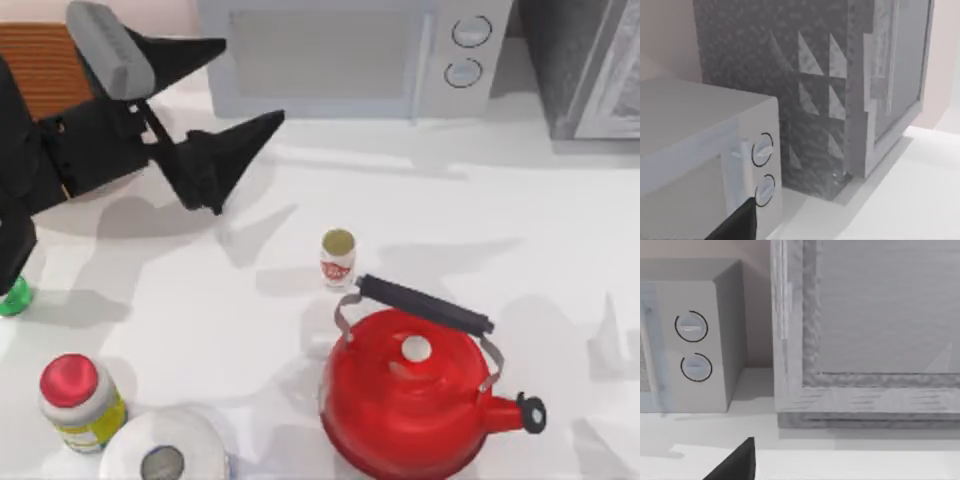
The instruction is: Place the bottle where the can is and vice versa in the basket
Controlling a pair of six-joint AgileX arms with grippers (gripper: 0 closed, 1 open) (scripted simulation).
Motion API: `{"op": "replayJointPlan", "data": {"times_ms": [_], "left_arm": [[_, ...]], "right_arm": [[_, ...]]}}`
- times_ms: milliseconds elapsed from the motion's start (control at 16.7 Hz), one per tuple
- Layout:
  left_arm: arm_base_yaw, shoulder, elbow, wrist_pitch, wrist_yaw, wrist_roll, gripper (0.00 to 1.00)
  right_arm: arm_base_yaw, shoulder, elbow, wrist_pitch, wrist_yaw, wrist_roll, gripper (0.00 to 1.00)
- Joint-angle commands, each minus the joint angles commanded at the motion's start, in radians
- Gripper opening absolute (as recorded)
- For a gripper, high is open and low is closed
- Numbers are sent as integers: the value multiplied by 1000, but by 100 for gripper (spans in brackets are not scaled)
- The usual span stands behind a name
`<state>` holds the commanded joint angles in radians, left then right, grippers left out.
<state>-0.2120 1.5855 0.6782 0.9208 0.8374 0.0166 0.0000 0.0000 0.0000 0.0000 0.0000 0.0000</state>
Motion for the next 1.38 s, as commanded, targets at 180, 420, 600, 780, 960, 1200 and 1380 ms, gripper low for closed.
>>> {"op": "replayJointPlan", "data": {"times_ms": [180,420,600,780,960,1200,1380], "left_arm": [[44,-380,-169,-220,-180,-17,100],[103,-873,-386,-504,-419,-34,100],[146,-1186,-518,-683,-583,-35,100],[181,-1414,-611,-817,-719,-29,100],[205,-1549,-664,-899,-810,-20,100],[212,-1585,-678,-921,-837,-17,100],[209,-1582,-675,-919,-836,-17,100]], "right_arm": [[0,0,0,0,0,0,100],[0,0,0,0,0,0,100],[0,0,0,0,0,0,100],[0,0,0,0,0,0,100],[0,0,0,0,0,0,100],[0,0,0,0,0,0,100],[0,0,0,0,0,0,100]]}}
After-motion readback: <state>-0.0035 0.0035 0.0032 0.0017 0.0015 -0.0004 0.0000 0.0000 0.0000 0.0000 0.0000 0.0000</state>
